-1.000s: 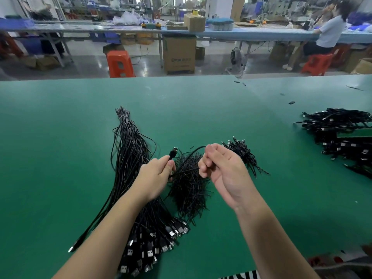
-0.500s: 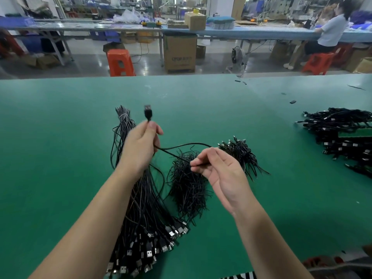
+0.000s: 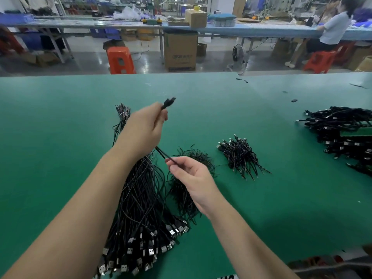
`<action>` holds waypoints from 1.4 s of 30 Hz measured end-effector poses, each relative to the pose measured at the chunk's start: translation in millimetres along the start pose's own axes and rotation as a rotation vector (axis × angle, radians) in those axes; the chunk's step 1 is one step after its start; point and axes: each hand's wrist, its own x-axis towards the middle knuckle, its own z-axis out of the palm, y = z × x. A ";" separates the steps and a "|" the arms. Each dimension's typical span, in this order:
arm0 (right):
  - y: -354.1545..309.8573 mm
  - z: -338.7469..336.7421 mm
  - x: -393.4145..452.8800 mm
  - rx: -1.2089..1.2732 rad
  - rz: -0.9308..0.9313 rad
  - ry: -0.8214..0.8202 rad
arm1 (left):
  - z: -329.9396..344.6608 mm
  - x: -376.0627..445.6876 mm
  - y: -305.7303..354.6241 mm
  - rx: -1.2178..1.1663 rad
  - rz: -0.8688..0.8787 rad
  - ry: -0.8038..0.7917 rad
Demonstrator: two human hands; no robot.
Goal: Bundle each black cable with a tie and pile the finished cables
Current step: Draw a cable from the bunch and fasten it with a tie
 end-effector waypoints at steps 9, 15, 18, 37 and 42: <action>39.6 5.0 16.8 -0.676 0.276 -0.321 | 23.2 -38.2 -56.1 -0.022 -0.364 -0.166; 6.9 3.3 12.7 -1.255 0.006 -0.244 | -2.0 -51.8 -30.9 -0.609 -0.478 -0.114; -14.5 11.9 9.6 -1.198 -0.176 -0.216 | -9.7 -54.4 -14.0 -0.877 -0.506 -0.111; -21.4 10.6 -8.1 -0.273 -0.068 -0.252 | -2.5 -66.4 -10.4 -1.154 -0.359 -0.659; -21.8 8.5 -10.5 -0.199 -0.026 -0.291 | -3.0 -65.6 -12.0 -1.092 -0.373 -0.757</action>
